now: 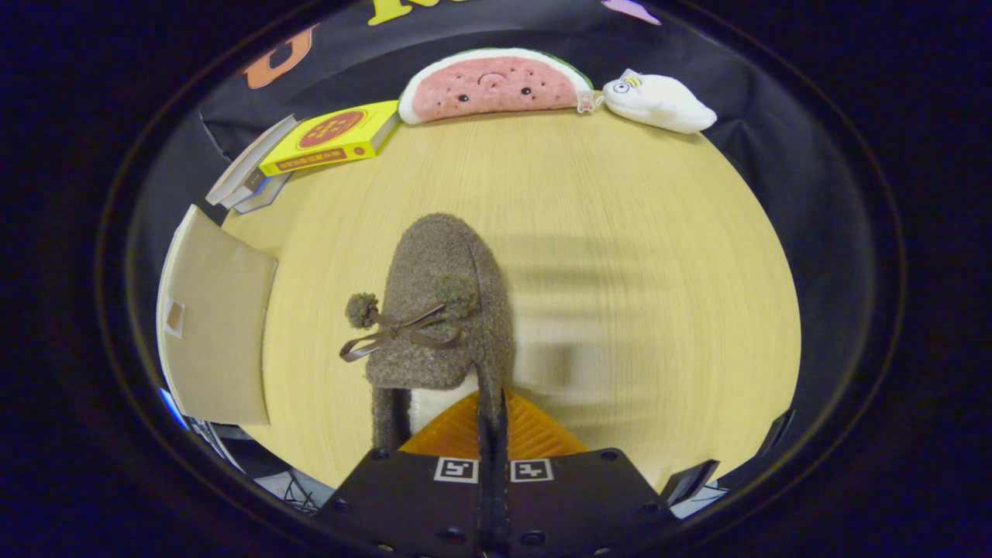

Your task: Open the storage box then place both shoes into the box .Put the left shoe in first, then the right shoe, with the right side of both shoes facing outward in a uniform manner.

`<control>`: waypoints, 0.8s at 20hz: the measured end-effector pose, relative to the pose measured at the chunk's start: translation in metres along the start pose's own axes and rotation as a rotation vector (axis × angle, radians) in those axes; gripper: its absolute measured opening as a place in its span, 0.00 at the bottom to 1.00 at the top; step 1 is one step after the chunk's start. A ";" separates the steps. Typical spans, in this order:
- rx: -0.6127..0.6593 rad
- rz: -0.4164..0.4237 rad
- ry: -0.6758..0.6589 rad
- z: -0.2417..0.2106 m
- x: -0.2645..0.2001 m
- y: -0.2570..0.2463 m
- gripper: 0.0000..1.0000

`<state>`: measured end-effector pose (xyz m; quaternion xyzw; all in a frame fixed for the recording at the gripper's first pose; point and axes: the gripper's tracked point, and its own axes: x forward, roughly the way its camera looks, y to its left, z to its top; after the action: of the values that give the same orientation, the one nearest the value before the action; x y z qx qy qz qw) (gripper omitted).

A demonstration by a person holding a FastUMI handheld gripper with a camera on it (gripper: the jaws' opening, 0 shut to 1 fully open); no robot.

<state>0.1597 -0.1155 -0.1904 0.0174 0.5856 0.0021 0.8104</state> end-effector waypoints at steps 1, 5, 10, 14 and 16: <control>0.008 -0.008 0.004 -0.003 -0.002 -0.002 0.00; 0.044 -0.016 -0.028 -0.009 -0.028 -0.001 0.00; 0.065 0.012 -0.095 -0.014 -0.078 0.018 0.00; 0.099 0.056 -0.179 -0.013 -0.124 0.051 0.00; 0.103 0.083 -0.209 -0.014 -0.144 0.074 0.00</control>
<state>0.1028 -0.0445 -0.0554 0.0834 0.4960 0.0039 0.8643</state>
